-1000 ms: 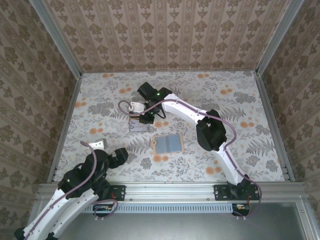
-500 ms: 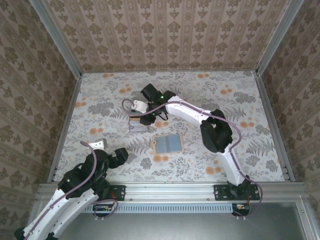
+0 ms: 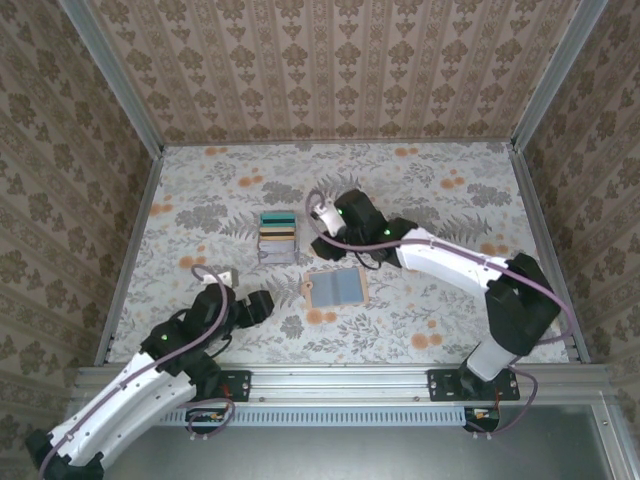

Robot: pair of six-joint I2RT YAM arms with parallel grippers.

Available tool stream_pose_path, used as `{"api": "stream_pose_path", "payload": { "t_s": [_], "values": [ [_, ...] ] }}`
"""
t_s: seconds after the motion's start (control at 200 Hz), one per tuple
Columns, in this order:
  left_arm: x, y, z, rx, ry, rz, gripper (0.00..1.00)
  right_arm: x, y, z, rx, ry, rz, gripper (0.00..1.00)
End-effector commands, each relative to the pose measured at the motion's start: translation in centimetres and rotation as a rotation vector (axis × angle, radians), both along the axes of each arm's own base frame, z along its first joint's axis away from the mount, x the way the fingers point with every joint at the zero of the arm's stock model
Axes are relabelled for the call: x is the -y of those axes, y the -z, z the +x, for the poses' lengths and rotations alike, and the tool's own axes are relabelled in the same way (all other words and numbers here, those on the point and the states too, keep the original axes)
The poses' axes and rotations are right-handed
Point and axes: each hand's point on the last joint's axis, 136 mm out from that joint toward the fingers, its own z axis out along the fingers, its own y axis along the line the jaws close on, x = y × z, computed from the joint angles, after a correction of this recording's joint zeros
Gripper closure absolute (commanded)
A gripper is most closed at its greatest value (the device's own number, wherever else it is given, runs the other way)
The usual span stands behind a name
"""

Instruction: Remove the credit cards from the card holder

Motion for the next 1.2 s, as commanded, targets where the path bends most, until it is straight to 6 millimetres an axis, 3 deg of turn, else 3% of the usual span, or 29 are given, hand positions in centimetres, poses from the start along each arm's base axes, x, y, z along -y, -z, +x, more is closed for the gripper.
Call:
{"api": "stream_pose_path", "payload": {
  "t_s": [0.0, 0.205, 0.215, 0.3, 0.41, 0.575, 0.785, 1.08, 1.195],
  "values": [
    [2.1, -0.8, 0.7, 0.023, 0.035, -0.070, 0.19, 2.6, 0.2, -0.3, -0.011, 0.170, 0.067, 0.67],
    [4.6, -0.5, 1.3, 0.011, 0.080, -0.068, 0.34, 6.6, 4.7, -2.8, -0.108, 0.307, 0.040, 0.68],
    [4.8, -0.5, 1.4, 0.012, 0.083, -0.069, 0.35, 6.7, 4.1, -2.9, -0.100, 0.310, 0.056, 0.68],
    [6.4, -0.2, 1.6, 0.002, 0.116, -0.056, 0.49, 7.4, 5.3, -3.7, -0.141, 0.345, 0.076, 0.74],
    [8.8, 0.4, 1.9, -0.017, 0.166, -0.026, 0.74, 7.9, 7.4, -4.5, -0.204, 0.386, 0.079, 0.83],
    [12.3, 1.7, 2.2, -0.051, 0.237, 0.028, 0.93, 8.9, 10.7, -5.4, -0.271, 0.442, 0.039, 0.91],
    [14.3, 4.6, 2.9, -0.119, 0.263, 0.109, 1.00, 10.0, 12.8, -6.5, -0.322, 0.491, 0.028, 0.97],
    [13.0, 8.0, 3.0, -0.223, 0.202, 0.238, 1.00, 10.3, 13.6, -7.1, -0.342, 0.499, 0.022, 0.99],
    [13.5, 9.4, 2.6, -0.253, 0.215, 0.239, 1.00, 10.1, 13.8, -7.1, -0.350, 0.494, 0.022, 0.99]
  ]
}}
